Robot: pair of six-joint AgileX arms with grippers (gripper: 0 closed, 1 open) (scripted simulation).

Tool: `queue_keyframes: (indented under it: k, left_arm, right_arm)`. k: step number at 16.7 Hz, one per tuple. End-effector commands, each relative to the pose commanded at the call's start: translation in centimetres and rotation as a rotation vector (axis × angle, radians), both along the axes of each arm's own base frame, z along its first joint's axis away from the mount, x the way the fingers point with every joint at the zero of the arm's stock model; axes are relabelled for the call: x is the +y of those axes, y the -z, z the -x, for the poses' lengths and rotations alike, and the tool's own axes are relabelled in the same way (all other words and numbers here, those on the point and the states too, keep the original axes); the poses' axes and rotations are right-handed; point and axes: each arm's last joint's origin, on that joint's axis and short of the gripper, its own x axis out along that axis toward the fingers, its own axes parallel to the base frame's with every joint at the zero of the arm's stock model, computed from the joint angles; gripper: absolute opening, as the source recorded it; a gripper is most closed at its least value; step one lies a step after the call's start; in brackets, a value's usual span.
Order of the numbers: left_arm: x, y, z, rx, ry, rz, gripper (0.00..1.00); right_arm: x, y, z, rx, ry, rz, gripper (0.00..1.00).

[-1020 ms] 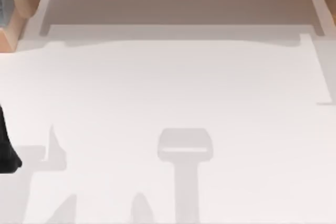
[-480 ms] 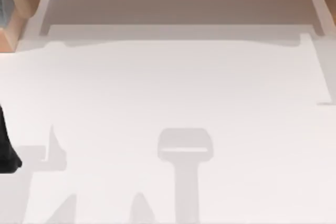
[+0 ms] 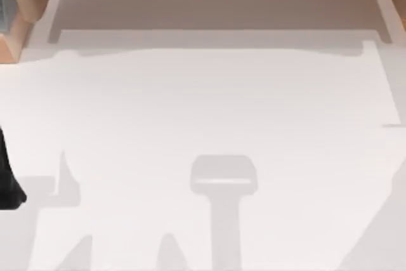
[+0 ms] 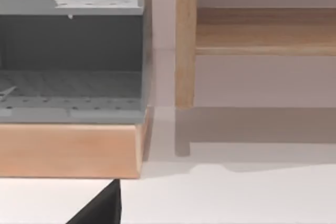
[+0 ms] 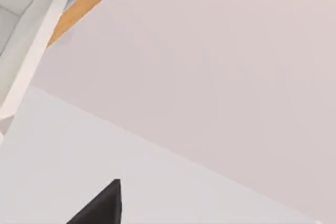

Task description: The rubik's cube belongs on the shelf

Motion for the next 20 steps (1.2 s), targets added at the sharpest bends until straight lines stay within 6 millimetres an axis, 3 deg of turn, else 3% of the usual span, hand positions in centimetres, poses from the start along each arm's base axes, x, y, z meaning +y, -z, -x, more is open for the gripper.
queue_keyframes:
  k: [4, 9, 13, 20]
  left_arm:
    - [0.0, 0.0, 0.0, 0.0, 0.0, 0.0, 1.0]
    - [0.0, 0.0, 0.0, 0.0, 0.0, 0.0, 1.0]
    - [0.0, 0.0, 0.0, 0.0, 0.0, 0.0, 1.0]
    - [0.0, 0.0, 0.0, 0.0, 0.0, 0.0, 1.0]
  right_arm:
    - [5.5, -1.0, -2.5, 0.205, 0.001, -0.2, 1.0]
    - [9.9, 0.7, -3.4, 0.469, 0.043, -0.374, 1.0]
    - [10.7, 2.2, -3.5, 0.574, 0.077, -0.43, 1.0]
    - [10.2, 2.1, -3.2, 0.57, 0.08, -0.431, 1.0]
